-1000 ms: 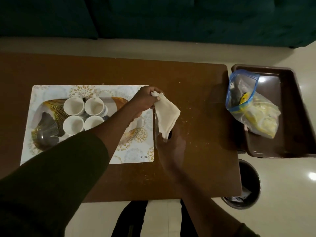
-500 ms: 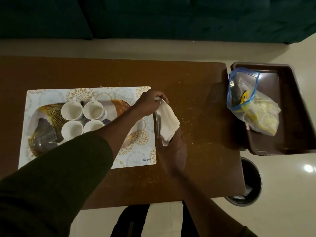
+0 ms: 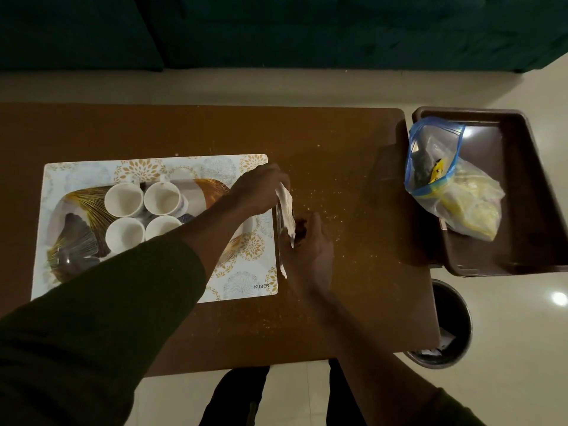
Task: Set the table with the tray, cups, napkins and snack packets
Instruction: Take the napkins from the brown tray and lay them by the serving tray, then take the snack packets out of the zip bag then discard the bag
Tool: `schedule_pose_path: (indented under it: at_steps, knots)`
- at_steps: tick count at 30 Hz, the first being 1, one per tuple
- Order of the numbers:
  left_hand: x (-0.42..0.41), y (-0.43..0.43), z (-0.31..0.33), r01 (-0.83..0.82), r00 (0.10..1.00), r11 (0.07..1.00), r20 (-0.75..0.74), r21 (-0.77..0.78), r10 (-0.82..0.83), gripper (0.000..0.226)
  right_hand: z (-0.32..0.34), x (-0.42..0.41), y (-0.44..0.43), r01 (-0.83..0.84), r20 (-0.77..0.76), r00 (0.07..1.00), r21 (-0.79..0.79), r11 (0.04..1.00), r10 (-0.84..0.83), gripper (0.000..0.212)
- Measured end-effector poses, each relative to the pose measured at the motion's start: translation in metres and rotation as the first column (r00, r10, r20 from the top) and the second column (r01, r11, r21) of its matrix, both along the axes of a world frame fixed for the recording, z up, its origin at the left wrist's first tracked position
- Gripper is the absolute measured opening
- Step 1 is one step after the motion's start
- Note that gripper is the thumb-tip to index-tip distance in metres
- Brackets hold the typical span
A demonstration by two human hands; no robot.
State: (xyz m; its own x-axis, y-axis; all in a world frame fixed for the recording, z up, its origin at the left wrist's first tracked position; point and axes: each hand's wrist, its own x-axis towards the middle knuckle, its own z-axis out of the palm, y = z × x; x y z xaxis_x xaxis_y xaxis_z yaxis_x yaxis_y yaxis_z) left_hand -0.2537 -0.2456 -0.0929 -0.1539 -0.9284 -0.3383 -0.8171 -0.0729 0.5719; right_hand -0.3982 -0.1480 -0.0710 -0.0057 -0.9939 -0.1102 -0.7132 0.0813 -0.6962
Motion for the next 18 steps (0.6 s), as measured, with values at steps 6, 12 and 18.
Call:
schedule_pose_path:
  at_steps: [6, 12, 18]
  knots:
    - [-0.001, 0.001, 0.0, -0.115, 0.991, 0.992, 0.069, -0.041, 0.118, 0.047, -0.002, -0.007, -0.003, -0.008, 0.017, 1.0, -0.003, 1.0, 0.008, 0.017]
    - [-0.002, 0.007, 0.003, -0.109, 0.986, 0.994, 0.122, -0.01, 0.11, 0.05, -0.002, -0.007, -0.005, -0.032, 0.024, 0.999, -0.022, 0.999, 0.033, 0.017]
    - [-0.005, 0.013, 0.009, -0.175, 0.975, 0.983, 0.131, -0.051, 0.181, 0.045, 0.006, -0.017, -0.01, -0.066, 0.067, 0.995, -0.056, 0.996, 0.069, 0.023]
